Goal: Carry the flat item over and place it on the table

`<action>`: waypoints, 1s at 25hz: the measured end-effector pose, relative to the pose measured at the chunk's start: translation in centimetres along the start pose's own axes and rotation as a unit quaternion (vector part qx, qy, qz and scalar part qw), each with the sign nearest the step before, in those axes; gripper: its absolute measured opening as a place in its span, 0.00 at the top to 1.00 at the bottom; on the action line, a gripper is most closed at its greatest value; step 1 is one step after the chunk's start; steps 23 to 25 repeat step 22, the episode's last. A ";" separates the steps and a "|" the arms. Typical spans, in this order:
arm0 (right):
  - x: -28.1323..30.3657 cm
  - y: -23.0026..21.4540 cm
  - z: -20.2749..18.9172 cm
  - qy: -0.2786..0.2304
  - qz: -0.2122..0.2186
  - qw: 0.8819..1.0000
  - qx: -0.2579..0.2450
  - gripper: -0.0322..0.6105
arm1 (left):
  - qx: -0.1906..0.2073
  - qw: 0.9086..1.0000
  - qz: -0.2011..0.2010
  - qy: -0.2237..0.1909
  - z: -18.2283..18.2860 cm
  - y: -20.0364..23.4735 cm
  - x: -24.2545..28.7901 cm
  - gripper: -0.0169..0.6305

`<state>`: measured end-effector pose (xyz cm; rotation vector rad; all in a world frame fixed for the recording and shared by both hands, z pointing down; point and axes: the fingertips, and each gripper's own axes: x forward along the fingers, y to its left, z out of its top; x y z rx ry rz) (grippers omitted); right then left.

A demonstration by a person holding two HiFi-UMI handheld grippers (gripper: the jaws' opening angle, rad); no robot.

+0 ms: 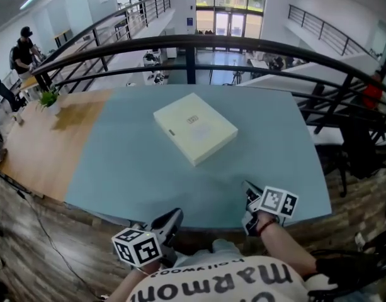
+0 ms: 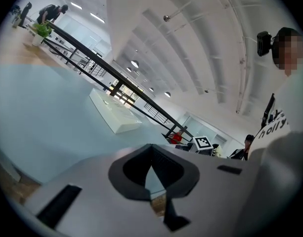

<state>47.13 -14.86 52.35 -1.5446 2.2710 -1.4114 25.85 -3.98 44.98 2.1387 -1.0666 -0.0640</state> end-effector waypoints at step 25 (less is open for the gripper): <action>-0.4 0.5 0.7 0.002 0.016 1.000 -0.024 0.89 | 0.026 1.000 0.000 -0.010 1.4 -1.4 0.7 0.97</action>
